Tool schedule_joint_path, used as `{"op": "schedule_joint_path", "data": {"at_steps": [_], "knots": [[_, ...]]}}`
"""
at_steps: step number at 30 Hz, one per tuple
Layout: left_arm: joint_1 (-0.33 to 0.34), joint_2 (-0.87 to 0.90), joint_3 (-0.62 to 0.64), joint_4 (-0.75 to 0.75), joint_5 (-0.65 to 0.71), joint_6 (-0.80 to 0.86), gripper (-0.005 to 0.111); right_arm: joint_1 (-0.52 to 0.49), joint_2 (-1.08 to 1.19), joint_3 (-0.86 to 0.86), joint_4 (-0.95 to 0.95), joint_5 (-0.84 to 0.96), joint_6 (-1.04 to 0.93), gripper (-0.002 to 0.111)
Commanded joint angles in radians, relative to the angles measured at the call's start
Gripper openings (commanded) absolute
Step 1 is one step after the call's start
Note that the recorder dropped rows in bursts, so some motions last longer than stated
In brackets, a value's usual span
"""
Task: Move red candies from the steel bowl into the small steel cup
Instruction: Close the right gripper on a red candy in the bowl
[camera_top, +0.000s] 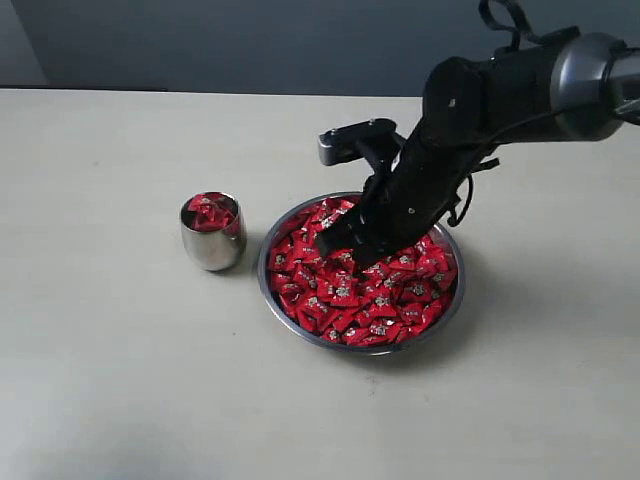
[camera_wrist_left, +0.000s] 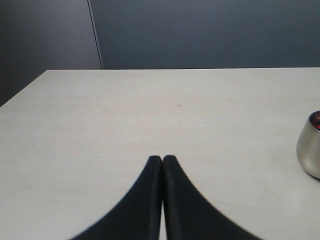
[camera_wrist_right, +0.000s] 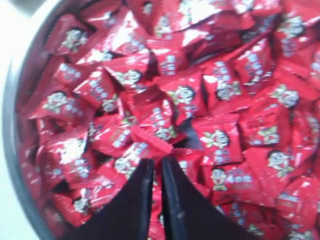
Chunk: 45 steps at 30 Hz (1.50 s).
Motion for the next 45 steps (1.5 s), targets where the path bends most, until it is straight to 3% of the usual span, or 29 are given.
{"op": "schedule_joint_path", "data": {"at_steps": [1,5,17,45], "knots": [[0.001,-0.004,0.004,0.001,-0.002,-0.003,0.0,0.027,0.001,-0.006,0.026,0.033,-0.008,0.021],[0.001,-0.004,0.004,0.001,-0.002,-0.003,0.0,0.027,0.001,-0.006,0.026,0.042,0.087,0.027],[0.001,-0.004,0.004,0.001,-0.002,-0.003,0.0,0.027,0.035,-0.061,0.039,0.108,0.306,0.028],[0.001,-0.004,0.004,0.001,-0.002,-0.003,0.0,0.029,0.102,-0.124,0.021,0.157,0.32,0.028]]}}
